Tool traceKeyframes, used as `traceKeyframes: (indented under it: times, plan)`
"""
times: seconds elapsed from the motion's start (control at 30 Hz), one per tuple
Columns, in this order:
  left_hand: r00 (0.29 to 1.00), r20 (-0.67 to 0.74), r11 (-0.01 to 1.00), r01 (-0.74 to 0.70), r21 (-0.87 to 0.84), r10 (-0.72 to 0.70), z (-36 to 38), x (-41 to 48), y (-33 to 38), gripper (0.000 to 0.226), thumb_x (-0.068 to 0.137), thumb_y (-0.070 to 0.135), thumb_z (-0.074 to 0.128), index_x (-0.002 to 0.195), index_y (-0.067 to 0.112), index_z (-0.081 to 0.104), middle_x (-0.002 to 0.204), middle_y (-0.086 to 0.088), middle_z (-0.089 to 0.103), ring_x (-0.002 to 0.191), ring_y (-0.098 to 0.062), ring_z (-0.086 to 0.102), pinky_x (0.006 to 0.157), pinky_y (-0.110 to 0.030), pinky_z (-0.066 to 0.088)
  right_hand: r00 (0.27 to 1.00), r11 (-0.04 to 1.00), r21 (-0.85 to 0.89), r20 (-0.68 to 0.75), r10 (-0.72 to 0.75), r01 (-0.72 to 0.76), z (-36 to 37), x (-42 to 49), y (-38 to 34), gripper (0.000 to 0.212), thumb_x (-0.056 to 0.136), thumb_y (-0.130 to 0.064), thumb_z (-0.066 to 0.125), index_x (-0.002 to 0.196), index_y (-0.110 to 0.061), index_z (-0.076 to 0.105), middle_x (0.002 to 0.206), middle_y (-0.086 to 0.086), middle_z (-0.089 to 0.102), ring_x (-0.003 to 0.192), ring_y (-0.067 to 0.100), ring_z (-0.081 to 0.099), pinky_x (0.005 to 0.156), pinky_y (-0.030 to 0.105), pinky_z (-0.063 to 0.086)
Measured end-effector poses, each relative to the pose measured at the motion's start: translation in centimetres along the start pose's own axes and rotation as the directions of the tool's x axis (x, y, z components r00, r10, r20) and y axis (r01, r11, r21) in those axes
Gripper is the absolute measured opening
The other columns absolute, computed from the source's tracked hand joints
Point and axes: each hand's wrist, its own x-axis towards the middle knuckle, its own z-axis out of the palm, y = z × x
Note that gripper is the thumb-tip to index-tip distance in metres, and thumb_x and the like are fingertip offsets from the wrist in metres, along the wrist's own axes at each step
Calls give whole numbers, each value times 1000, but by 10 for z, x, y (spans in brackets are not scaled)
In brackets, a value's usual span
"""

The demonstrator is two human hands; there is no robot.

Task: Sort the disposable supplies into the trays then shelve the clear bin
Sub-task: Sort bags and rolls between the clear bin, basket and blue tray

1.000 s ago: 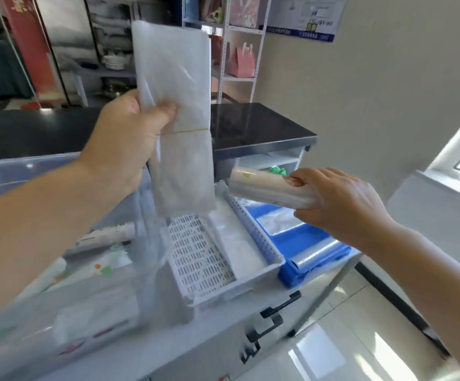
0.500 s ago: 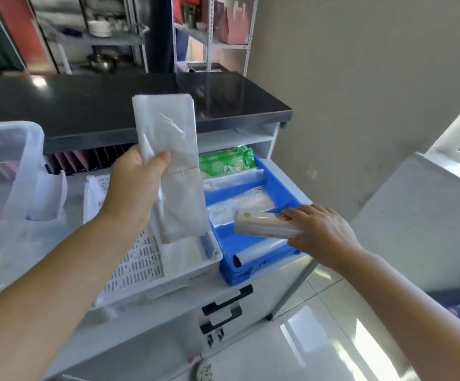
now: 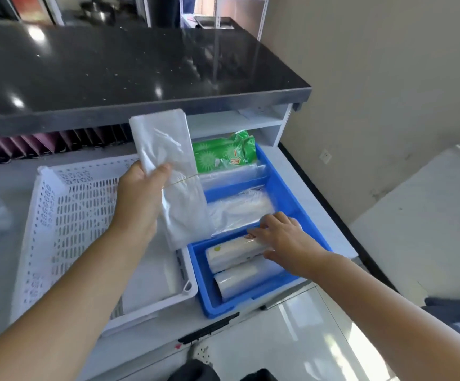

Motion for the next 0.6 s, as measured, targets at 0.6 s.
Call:
traceKeyframes:
  times: [0.6]
  plan:
    - [957, 289, 918, -85, 388, -33, 69, 4, 4, 12, 86, 23, 65, 89, 13, 70, 90, -13, 72, 79, -20, 66, 75, -40, 52, 925, 546, 811, -347, 158, 211, -99, 79, 39, 62, 75, -16, 75, 125, -33, 45, 110, -9, 58, 96, 11, 59, 83, 22, 50]
